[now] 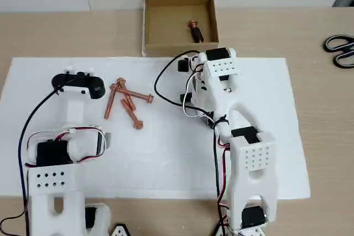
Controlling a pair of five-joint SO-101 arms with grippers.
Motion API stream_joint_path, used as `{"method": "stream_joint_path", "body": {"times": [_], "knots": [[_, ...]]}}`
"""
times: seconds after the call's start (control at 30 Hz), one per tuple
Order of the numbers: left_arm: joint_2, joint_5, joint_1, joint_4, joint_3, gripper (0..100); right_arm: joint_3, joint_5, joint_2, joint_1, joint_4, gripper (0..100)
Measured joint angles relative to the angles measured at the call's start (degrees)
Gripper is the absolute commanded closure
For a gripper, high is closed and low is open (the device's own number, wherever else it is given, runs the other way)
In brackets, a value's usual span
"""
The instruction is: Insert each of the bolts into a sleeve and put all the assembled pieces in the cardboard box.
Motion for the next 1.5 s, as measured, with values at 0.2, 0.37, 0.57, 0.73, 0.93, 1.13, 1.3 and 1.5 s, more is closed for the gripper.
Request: {"method": "stream_joint_path", "body": {"times": [0.2, 0.37, 0.57, 0.73, 0.93, 1.13, 1.3, 1.5], "knots": [[0.00, 0.00, 0.00, 0.00, 0.00, 82, -0.35, 1.23, 0.00, 0.35, -0.18, 99.3], [0.00, 0.00, 0.00, 0.70, -1.32, 82, -0.97, 1.49, -1.49, 0.62, 0.62, 99.3], [0.00, 0.00, 0.00, 3.69, -7.47, 82, -0.97, 1.76, -12.92, 0.35, 0.88, 99.2], [6.68, 0.00, 0.00, 3.78, -12.22, 82, 3.69, 1.76, -21.45, 0.09, 0.88, 99.2], [24.44, 0.00, 0.00, 1.32, -22.42, 82, 9.23, 1.76, -25.32, 0.18, 0.97, 99.2], [43.43, -2.99, 0.00, -7.74, -29.98, 82, 11.69, 1.76, -25.85, 0.18, 0.97, 99.2], [57.14, -3.25, 0.00, -11.43, -37.71, 82, 12.13, 1.76, -25.85, 0.18, 0.97, 99.2], [68.48, -3.43, -0.09, -11.78, -46.68, 82, 12.31, 1.76, -25.85, 0.18, 0.97, 99.2]]}}
